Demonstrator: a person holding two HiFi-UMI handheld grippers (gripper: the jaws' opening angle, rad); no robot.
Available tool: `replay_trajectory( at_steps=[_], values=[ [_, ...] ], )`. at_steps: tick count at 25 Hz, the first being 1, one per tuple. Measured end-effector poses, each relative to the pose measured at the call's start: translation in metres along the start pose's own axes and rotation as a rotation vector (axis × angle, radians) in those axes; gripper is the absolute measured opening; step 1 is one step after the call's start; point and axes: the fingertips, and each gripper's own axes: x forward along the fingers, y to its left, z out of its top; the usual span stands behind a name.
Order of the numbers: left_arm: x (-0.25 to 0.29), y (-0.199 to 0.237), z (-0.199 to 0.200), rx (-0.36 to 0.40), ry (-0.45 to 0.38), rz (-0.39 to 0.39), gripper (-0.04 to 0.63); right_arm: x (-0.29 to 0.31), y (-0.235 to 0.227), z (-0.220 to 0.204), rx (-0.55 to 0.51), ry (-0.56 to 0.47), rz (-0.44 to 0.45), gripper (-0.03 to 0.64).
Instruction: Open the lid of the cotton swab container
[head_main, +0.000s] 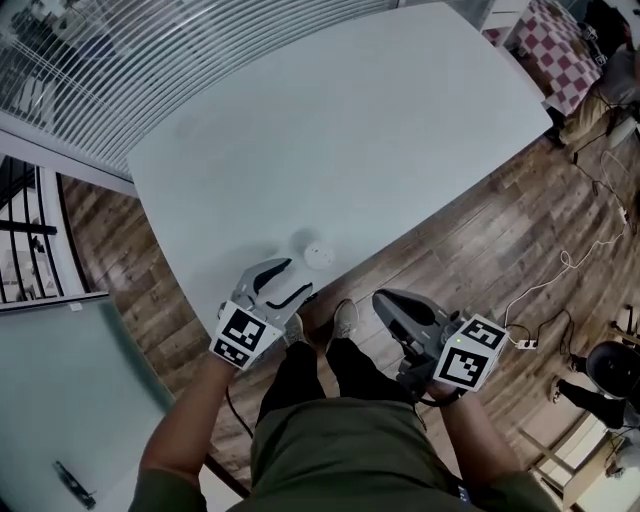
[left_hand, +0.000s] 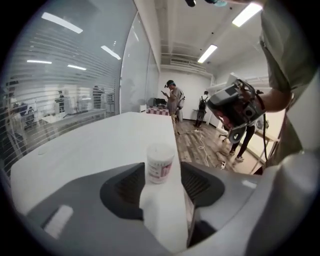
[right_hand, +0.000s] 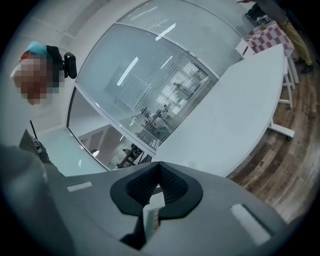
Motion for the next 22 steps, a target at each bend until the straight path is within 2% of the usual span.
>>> replay_trajectory(
  at_steps=[3,11,15,22],
  values=[
    [0.010,0.000,-0.008,0.054,0.032,-0.033,0.258,0.002,-0.002,-0.009,0.009,0.001,-0.017,0.009],
    [0.038,0.001,-0.019,0.136,0.089,-0.102,0.287,0.007,-0.011,-0.021,0.030,0.003,-0.042,0.009],
    [0.047,-0.003,-0.020,0.189,0.118,-0.141,0.290,0.010,-0.013,-0.023,0.037,0.005,-0.050,0.009],
    [0.063,-0.004,-0.022,0.235,0.147,-0.167,0.290,0.008,-0.018,-0.021,0.046,0.001,-0.070,0.009]
  ],
)
